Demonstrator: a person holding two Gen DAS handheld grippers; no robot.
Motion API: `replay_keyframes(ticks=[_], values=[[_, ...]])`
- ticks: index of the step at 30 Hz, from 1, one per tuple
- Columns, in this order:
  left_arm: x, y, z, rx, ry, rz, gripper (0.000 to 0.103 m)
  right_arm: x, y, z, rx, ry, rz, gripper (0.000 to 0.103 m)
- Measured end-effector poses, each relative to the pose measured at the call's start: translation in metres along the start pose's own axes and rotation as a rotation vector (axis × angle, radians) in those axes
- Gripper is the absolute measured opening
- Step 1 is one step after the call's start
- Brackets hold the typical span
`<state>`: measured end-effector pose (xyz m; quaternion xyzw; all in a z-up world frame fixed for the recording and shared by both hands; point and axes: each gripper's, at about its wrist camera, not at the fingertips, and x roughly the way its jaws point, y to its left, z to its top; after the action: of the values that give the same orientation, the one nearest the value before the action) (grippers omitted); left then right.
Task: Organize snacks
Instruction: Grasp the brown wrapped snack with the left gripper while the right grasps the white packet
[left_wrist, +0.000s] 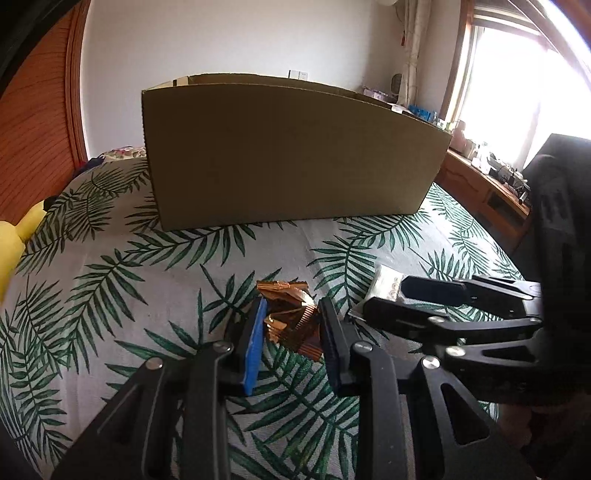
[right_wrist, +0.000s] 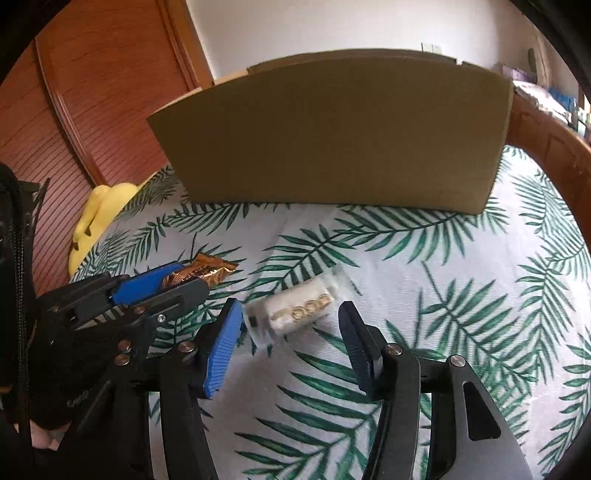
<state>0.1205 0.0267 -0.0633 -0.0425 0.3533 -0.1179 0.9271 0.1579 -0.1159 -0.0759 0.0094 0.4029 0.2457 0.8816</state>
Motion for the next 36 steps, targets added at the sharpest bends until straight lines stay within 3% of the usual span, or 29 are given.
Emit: replay_keyframes(ticks=[11,13,17,20,36], values=[[-0.002,0.004,0.0,-0.025,-0.01,0.006,0.026,0.011,-0.003,0.016,-0.005,0.022,-0.029,0.052],[-0.002,0.004,-0.001,-0.027,-0.012,0.008,0.026,0.014,-0.002,0.016,-0.031,0.027,-0.048,0.043],[-0.003,0.005,-0.001,-0.029,-0.013,0.009,0.026,0.013,0.001,0.013,-0.091,0.036,-0.089,0.035],[-0.003,0.004,-0.001,-0.027,-0.014,0.009,0.026,0.011,0.002,0.009,-0.138,0.034,-0.129,0.02],[-0.007,0.001,-0.002,-0.018,-0.037,0.021,0.026,-0.033,-0.003,-0.019,-0.151,-0.061,-0.139,0.019]])
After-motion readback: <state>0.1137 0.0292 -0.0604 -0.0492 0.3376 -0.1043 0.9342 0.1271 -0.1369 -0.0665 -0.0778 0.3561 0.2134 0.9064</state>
